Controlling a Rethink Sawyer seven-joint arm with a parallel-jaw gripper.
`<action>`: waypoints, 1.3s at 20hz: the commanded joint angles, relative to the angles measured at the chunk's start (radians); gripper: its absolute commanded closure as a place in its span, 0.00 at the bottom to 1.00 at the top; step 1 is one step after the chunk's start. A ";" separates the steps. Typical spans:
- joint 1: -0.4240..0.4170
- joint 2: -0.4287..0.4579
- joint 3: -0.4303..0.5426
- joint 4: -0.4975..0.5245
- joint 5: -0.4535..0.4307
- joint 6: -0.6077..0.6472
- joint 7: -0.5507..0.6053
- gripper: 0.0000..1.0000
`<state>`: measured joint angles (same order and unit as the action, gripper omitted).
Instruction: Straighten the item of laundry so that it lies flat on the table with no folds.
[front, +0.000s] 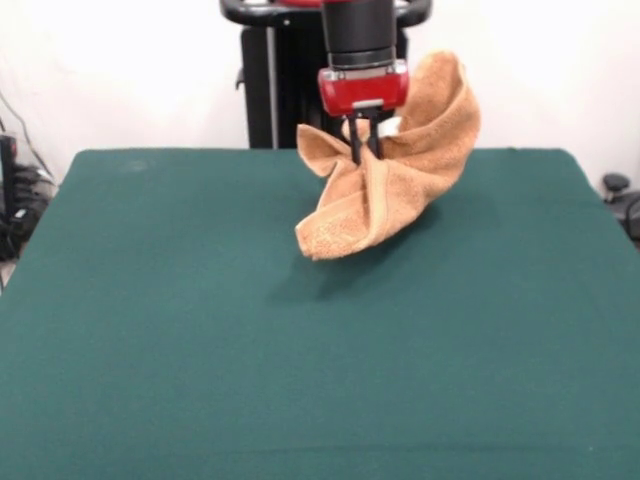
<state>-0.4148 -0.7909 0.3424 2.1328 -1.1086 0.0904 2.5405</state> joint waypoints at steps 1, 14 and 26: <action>0.022 -0.006 0.059 0.041 -0.059 -0.067 -0.053 1.00; -0.293 -0.003 0.322 0.137 -0.119 0.034 -0.221 1.00; -0.413 -0.033 0.351 0.114 -0.064 0.143 -0.271 1.00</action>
<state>-0.7966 -0.8169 0.5328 2.2287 -1.2154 0.0836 2.5405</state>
